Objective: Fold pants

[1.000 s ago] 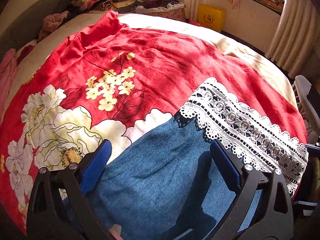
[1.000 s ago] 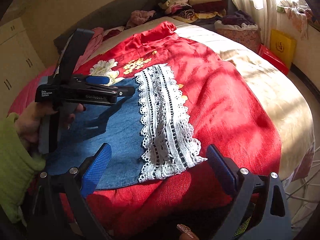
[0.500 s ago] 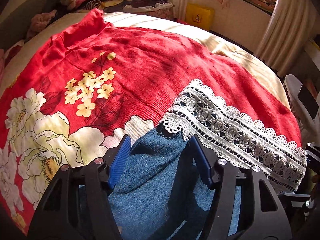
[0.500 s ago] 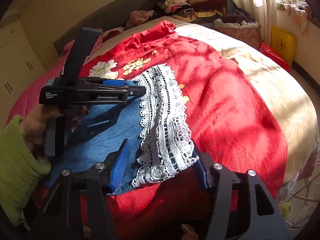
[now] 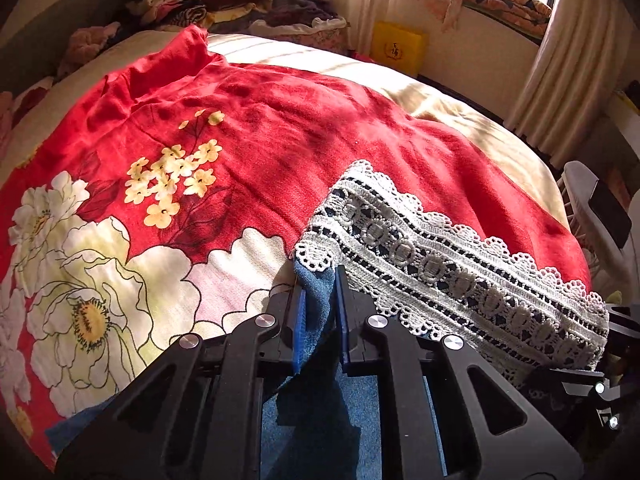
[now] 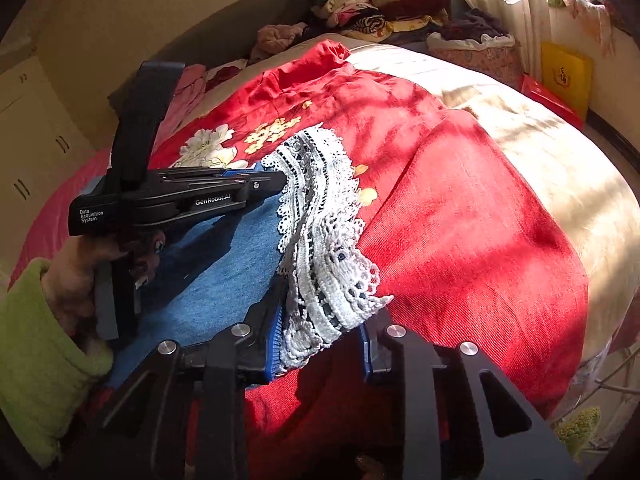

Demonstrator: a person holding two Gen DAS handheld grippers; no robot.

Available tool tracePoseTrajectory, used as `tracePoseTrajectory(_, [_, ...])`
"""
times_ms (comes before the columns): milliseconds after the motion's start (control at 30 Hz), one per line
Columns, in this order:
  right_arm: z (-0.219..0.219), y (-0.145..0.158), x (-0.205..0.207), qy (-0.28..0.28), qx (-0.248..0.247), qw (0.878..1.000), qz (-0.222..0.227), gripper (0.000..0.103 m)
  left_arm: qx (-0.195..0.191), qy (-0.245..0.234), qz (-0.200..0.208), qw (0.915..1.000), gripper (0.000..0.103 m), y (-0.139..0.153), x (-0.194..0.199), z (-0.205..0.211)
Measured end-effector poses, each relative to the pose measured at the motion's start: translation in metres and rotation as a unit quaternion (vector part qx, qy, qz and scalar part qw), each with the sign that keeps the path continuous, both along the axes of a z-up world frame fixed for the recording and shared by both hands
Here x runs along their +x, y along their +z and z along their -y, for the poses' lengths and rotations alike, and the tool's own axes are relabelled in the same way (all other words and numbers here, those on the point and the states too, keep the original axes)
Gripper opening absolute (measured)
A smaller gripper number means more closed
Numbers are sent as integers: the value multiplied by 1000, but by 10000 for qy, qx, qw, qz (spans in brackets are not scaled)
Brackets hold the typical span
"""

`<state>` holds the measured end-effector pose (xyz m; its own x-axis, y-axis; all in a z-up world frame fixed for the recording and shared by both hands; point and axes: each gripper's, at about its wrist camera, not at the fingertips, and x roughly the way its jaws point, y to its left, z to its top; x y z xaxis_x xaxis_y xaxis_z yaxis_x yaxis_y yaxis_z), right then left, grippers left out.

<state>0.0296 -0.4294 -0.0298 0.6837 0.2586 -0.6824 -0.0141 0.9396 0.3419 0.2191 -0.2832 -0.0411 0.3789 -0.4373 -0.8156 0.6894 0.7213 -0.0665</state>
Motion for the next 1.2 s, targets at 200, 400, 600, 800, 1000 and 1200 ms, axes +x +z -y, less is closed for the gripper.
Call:
tracePoseTrajectory(200, [-20,25,-14,242,-249,9982,490,24,-524,102,-19,9986,6,21,-5,-29])
tracePoseTrajectory(400, [-57,55,-15,785,-380,9925,854,24,-994,456,153,9939,6,51,-9,-78])
tracePoseTrajectory(600, [-112,71,-5,1516,-539,9816,1030,24,-1175,1034,253,9873,7,63,-14,-134])
tracePoseTrajectory(800, [-179,53,3,2341,-858,9652,791,24,-1158,1886,-80,9752,11,40,-16,-191])
tracePoseTrajectory(1000, [-234,30,-14,3051,-1396,9393,721,24,-1668,2680,-288,9484,12,41,-32,-259])
tracePoseTrajectory(1200, [-266,15,-31,3493,-1859,9152,764,27,-1831,3206,108,9293,31,66,-57,-306])
